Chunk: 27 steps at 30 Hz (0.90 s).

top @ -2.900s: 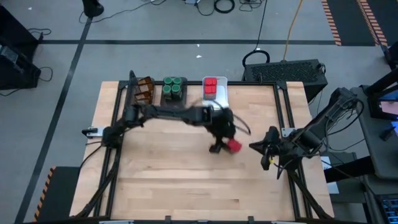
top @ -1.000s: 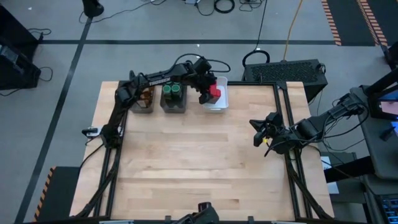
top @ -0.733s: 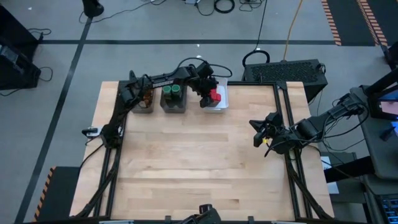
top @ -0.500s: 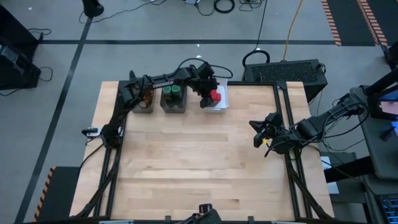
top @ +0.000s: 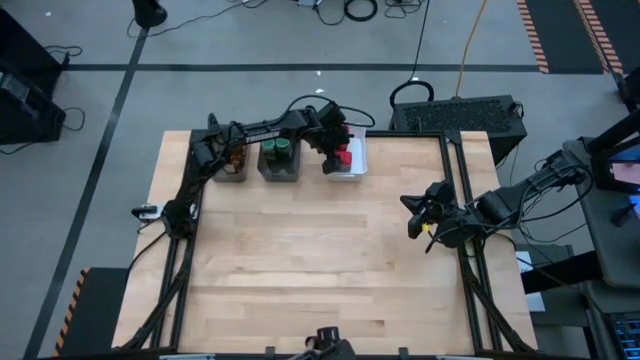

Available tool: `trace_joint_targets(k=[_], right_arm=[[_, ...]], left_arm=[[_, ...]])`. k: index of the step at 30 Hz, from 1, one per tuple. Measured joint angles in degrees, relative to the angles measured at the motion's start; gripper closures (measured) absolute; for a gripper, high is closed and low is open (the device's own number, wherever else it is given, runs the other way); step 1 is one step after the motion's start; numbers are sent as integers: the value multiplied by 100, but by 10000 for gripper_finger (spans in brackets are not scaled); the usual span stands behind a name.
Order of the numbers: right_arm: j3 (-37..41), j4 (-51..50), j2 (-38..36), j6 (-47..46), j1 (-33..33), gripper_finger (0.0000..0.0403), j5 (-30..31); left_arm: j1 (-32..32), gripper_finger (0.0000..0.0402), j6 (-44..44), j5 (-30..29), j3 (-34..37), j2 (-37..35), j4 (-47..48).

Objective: Sort spices by type
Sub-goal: Put the red seasoning can into the white bin, then return to Home Position

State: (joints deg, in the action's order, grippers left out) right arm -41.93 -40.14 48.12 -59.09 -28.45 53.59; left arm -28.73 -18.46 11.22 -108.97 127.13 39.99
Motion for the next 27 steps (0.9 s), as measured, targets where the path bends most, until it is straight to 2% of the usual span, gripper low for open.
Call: trace_joint_targets(k=[8, 18, 27], right_arm=[[0, 2, 0, 0, 0, 403, -4], [2, 100, 0, 268, -2, 403, -167], [4, 648, 0, 1211, 0, 403, -381]], left_arm=[[15, 100, 17, -54, -16, -96, 61], [202, 99, 52, -54, -34, -764, 138], [589, 98, 1018, -31, -36, -1571, -89]])
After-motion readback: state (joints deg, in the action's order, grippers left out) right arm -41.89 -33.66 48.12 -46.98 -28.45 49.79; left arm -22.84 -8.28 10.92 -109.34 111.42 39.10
